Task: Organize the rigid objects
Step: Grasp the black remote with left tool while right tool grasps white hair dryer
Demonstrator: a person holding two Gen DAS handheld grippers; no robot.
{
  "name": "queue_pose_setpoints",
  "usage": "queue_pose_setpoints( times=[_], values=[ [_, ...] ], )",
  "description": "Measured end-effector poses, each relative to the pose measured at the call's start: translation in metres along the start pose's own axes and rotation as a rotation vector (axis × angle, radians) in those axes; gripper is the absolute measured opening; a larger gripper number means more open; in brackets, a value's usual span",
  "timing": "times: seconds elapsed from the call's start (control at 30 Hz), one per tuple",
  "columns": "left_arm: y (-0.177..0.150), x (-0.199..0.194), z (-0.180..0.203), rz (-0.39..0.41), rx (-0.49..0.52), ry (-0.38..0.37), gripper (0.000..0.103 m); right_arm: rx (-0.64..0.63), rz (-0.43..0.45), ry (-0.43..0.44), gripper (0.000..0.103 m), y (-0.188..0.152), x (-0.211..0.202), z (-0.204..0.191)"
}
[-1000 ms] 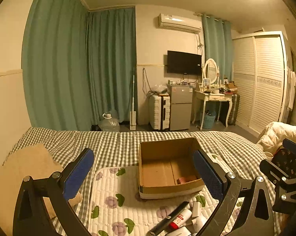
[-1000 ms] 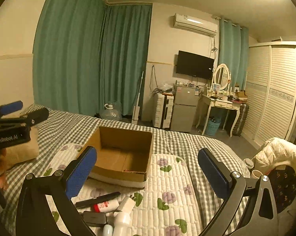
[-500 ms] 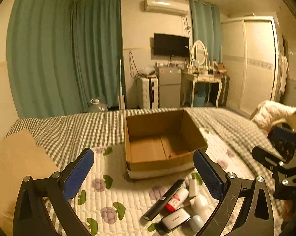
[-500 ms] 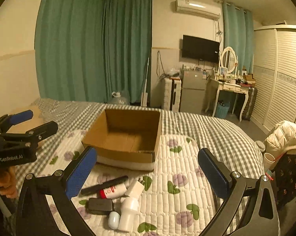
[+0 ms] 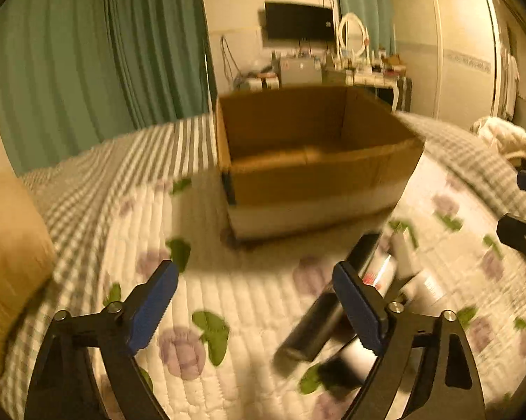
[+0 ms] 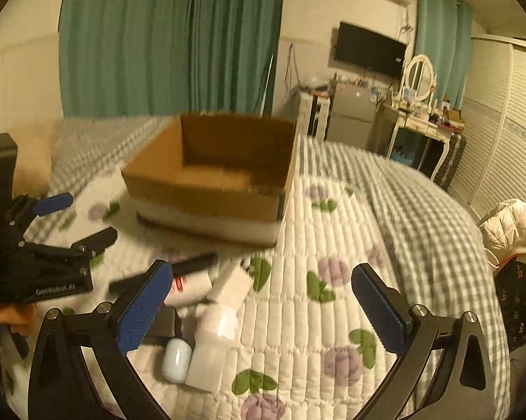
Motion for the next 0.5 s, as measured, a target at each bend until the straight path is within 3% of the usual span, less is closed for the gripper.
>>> queue_pose_setpoints(
  times=[0.23, 0.33, 0.5],
  values=[
    [-0.035, 0.013, 0.013, -0.059, 0.041, -0.075, 0.09, 0.015, -0.137, 0.011, 0.101, -0.034, 0.047, 0.0],
    [-0.04, 0.017, 0.025, -0.058, 0.08, -0.135, 0.089, 0.019, -0.19, 0.021, 0.097, -0.047, 0.061, 0.001],
    [-0.039, 0.034, 0.033, -0.08, 0.109, -0.151, 0.089, 0.042, -0.273, 0.031, 0.093, -0.067, 0.08, 0.004]
  ],
)
Point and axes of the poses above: each gripper's, at about its wrist camera, not at the fingertips, and x roughly the way its jaws point, z to its right, y to its top, the point moved 8 cm from there along x, roughly the way its jaws point, and after that the axes turned 13 degrees about x, right-handed, at the moved point
